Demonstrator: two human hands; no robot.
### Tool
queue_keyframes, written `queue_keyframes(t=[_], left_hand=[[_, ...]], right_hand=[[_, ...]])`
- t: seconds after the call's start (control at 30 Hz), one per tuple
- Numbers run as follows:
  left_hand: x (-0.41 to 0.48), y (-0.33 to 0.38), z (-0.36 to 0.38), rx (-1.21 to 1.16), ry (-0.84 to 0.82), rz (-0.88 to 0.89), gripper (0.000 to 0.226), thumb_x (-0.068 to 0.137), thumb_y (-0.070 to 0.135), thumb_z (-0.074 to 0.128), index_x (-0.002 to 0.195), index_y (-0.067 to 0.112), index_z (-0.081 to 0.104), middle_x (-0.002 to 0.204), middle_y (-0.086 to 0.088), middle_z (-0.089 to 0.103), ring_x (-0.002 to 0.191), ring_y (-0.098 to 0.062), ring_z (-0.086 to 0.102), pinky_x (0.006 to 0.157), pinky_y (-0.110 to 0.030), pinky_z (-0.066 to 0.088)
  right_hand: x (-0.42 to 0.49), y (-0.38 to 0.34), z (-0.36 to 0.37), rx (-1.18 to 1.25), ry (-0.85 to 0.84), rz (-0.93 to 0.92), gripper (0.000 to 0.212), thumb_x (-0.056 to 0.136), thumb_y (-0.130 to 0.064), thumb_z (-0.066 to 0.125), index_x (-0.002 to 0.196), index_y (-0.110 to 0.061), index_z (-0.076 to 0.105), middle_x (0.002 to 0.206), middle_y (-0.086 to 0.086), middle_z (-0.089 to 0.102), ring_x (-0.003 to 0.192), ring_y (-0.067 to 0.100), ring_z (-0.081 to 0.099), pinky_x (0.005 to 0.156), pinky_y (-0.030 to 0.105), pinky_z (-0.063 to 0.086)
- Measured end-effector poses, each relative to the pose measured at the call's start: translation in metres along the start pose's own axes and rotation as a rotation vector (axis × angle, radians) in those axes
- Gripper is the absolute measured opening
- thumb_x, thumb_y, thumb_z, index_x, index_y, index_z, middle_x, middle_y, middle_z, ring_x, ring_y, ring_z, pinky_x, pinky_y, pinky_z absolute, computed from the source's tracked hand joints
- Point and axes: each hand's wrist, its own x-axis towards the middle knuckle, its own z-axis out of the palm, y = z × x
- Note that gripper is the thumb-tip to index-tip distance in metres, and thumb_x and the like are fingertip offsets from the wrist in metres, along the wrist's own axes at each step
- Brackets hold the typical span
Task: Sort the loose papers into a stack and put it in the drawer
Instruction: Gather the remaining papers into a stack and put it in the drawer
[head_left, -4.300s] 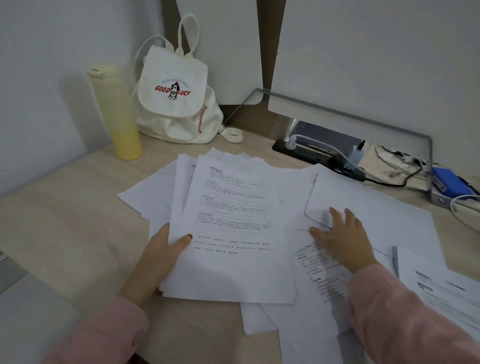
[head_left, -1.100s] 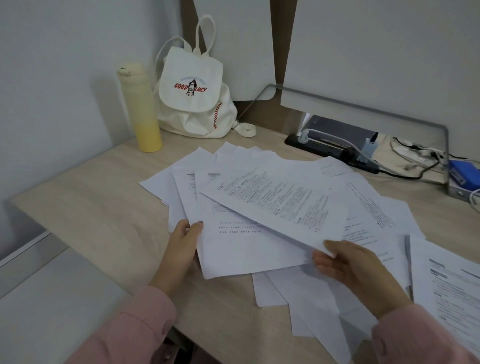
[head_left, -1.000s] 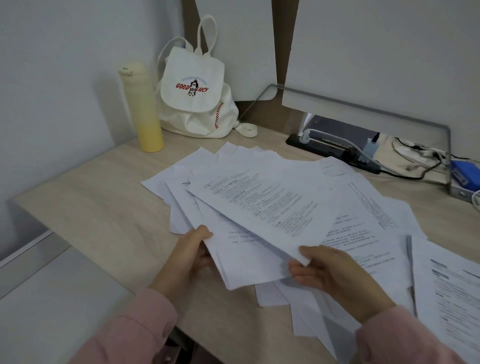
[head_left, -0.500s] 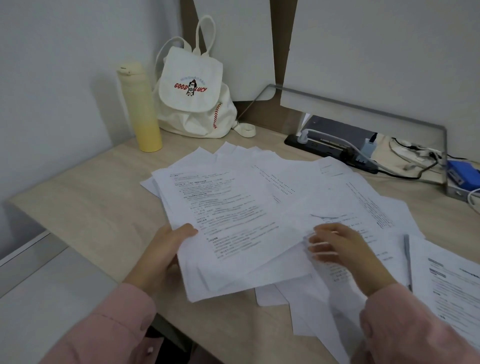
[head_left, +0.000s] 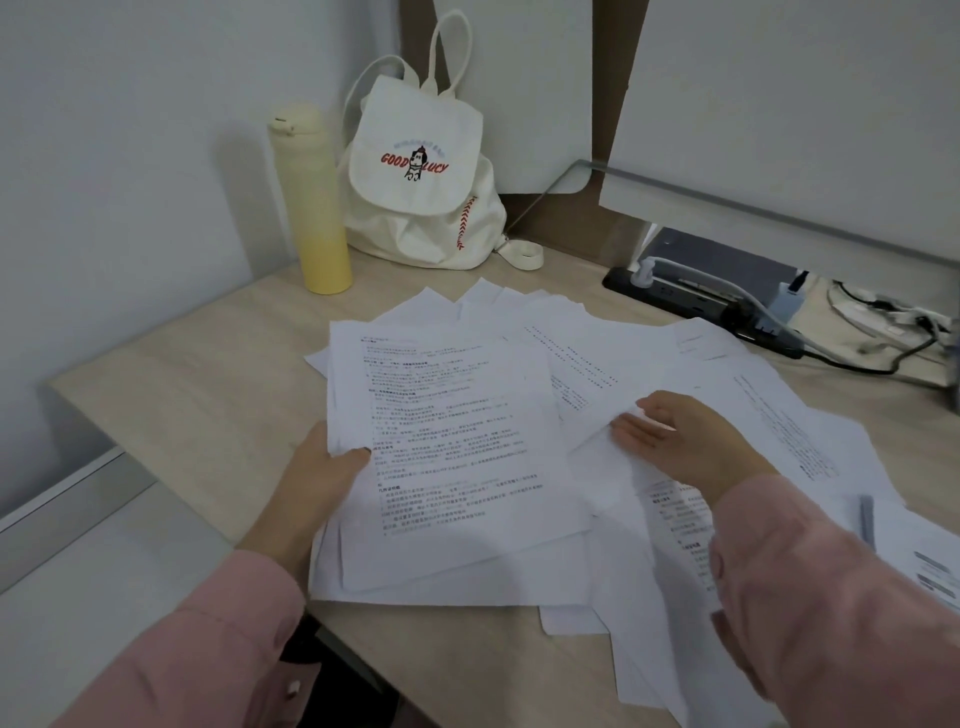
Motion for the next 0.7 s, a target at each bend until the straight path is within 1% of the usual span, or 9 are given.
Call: queue_keyframes(t=[0.1, 0.17, 0.23, 0.33, 0.4, 0.47, 0.57, 0.6, 0.7], left_hand=[[0.002, -0.004, 0.000, 0.044, 0.008, -0.024, 0.040, 0.092, 0.009, 0.051, 0.132, 0.012, 0.049, 0.125, -0.007, 0.059, 0.112, -0.027, 0.057, 0.095, -0.042, 0.045], [0.004, -0.005, 0.000, 0.061, 0.010, -0.029, 0.042, 0.092, 0.009, 0.051, 0.134, 0.012, 0.047, 0.127, -0.005, 0.057, 0.115, -0.026, 0.055, 0.095, -0.041, 0.044], [0.005, -0.005, 0.000, 0.047, 0.005, -0.037, 0.042, 0.092, 0.008, 0.050, 0.134, 0.013, 0.046, 0.124, -0.002, 0.056, 0.113, -0.023, 0.054, 0.091, -0.037, 0.044], [0.006, -0.006, 0.000, 0.008, 0.016, -0.018, 0.041, 0.091, 0.009, 0.050, 0.132, 0.014, 0.049, 0.124, -0.003, 0.059, 0.112, -0.024, 0.057, 0.089, -0.037, 0.046], [0.003, -0.005, 0.002, -0.058, 0.028, -0.009, 0.039, 0.092, 0.010, 0.051, 0.130, 0.016, 0.050, 0.122, -0.003, 0.062, 0.110, -0.024, 0.059, 0.092, -0.041, 0.048], [0.002, -0.003, 0.007, -0.129, 0.032, 0.005, 0.037, 0.092, 0.010, 0.050, 0.129, 0.015, 0.051, 0.121, -0.002, 0.062, 0.109, -0.023, 0.060, 0.093, -0.042, 0.048], [0.001, 0.004, 0.017, -0.226, 0.054, 0.016, 0.036, 0.092, 0.006, 0.049, 0.128, 0.012, 0.053, 0.118, -0.001, 0.063, 0.105, -0.020, 0.061, 0.086, -0.034, 0.050], [0.001, 0.006, 0.021, -0.258, 0.068, 0.011, 0.036, 0.093, 0.004, 0.048, 0.127, 0.012, 0.054, 0.116, 0.000, 0.064, 0.103, -0.019, 0.061, 0.086, -0.033, 0.050], [-0.004, 0.008, 0.030, -0.335, 0.058, -0.018, 0.036, 0.093, 0.003, 0.047, 0.128, 0.011, 0.055, 0.120, -0.004, 0.063, 0.108, -0.024, 0.060, 0.098, -0.042, 0.046]], right_hand=[[0.006, 0.008, 0.006, -0.095, -0.054, 0.000, 0.003, 0.089, -0.004, 0.053, 0.091, -0.001, 0.052, 0.086, 0.019, 0.058, 0.077, 0.027, 0.060, 0.053, 0.027, 0.059], [0.006, 0.015, 0.010, -0.297, -0.128, -0.023, 0.010, 0.090, -0.010, 0.056, 0.084, -0.001, 0.055, 0.079, 0.015, 0.060, 0.071, 0.023, 0.062, 0.050, 0.022, 0.056], [0.004, 0.019, 0.016, -0.471, -0.142, -0.079, 0.012, 0.089, -0.010, 0.056, 0.080, -0.002, 0.055, 0.072, 0.016, 0.061, 0.059, 0.019, 0.063, 0.048, 0.022, 0.054], [0.005, 0.015, 0.015, -0.556, 0.007, -0.311, 0.013, 0.086, 0.000, 0.055, 0.074, -0.004, 0.052, 0.060, 0.015, 0.053, 0.034, 0.012, 0.056, 0.038, 0.020, 0.048], [0.005, 0.003, 0.010, -0.580, 0.116, -0.478, 0.009, 0.086, -0.002, 0.053, 0.079, -0.005, 0.055, 0.054, 0.011, 0.055, 0.036, 0.012, 0.060, 0.050, 0.026, 0.056], [-0.002, -0.012, 0.004, -0.514, 0.168, -0.599, 0.008, 0.088, -0.005, 0.052, 0.082, -0.005, 0.057, 0.053, 0.005, 0.060, 0.043, 0.014, 0.064, 0.063, 0.032, 0.057], [-0.021, -0.036, -0.005, -0.286, 0.161, -0.706, 0.010, 0.090, -0.003, 0.048, 0.086, -0.006, 0.057, 0.071, 0.004, 0.060, 0.048, 0.012, 0.065, 0.057, 0.024, 0.057], [-0.027, -0.041, -0.007, -0.187, 0.151, -0.710, 0.013, 0.091, -0.002, 0.048, 0.082, -0.008, 0.055, 0.073, 0.005, 0.058, 0.049, 0.012, 0.066, 0.056, 0.022, 0.056], [-0.041, -0.048, -0.016, 0.088, 0.096, -0.636, 0.016, 0.091, -0.001, 0.048, 0.078, -0.007, 0.052, 0.077, 0.009, 0.055, 0.054, 0.013, 0.070, 0.058, 0.020, 0.056]])
